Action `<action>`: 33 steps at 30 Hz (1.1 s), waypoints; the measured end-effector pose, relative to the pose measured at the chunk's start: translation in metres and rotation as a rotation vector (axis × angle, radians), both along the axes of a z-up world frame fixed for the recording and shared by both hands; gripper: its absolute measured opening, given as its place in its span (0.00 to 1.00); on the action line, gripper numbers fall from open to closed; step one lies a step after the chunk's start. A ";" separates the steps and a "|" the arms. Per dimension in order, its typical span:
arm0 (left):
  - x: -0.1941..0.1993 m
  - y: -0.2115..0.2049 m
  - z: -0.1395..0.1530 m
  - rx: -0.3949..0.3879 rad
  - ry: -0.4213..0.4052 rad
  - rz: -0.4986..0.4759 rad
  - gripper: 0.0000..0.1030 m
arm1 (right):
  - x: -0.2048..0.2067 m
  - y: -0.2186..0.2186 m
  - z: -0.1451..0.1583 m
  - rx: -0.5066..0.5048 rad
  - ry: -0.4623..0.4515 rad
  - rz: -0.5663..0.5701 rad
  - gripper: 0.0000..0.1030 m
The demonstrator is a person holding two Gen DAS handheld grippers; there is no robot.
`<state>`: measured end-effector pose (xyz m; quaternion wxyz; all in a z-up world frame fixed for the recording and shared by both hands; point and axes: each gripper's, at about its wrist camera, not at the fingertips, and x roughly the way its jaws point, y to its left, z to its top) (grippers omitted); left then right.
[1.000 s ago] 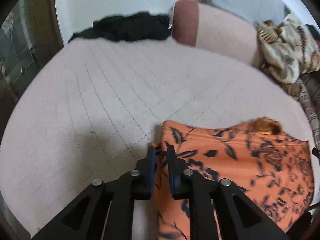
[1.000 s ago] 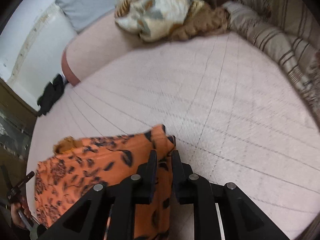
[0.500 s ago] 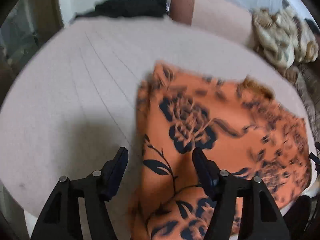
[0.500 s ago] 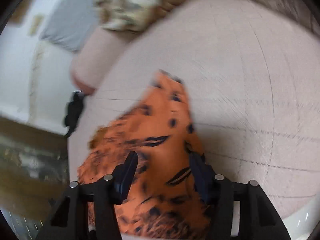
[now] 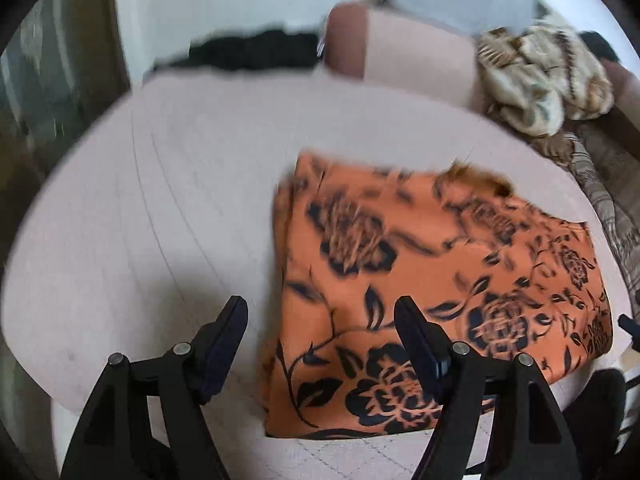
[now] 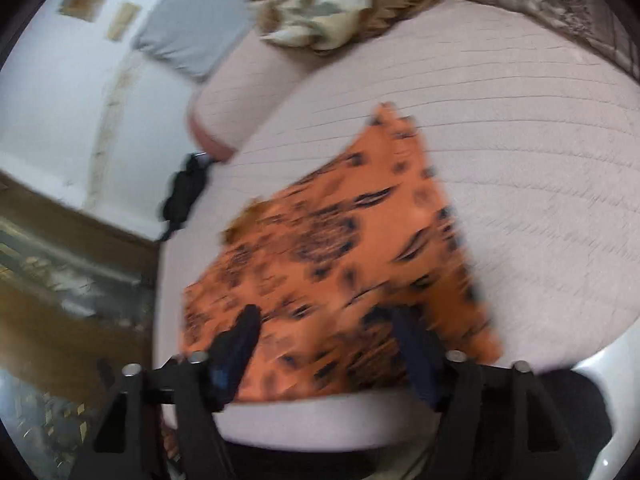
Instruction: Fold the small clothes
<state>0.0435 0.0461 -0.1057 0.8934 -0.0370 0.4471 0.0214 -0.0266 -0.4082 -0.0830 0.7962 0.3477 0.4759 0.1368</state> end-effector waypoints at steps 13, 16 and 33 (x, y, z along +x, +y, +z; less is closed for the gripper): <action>-0.010 -0.054 -0.007 -0.036 0.030 -0.143 0.76 | -0.042 -0.014 -0.105 0.407 0.158 -0.376 0.73; -0.003 -0.058 -0.014 -0.059 0.055 -0.135 0.76 | -0.032 -0.026 -0.106 0.434 0.135 -0.395 0.52; 0.022 -0.090 -0.058 0.053 0.161 -0.170 0.76 | -0.026 -0.068 -0.020 -0.077 0.048 -0.275 0.74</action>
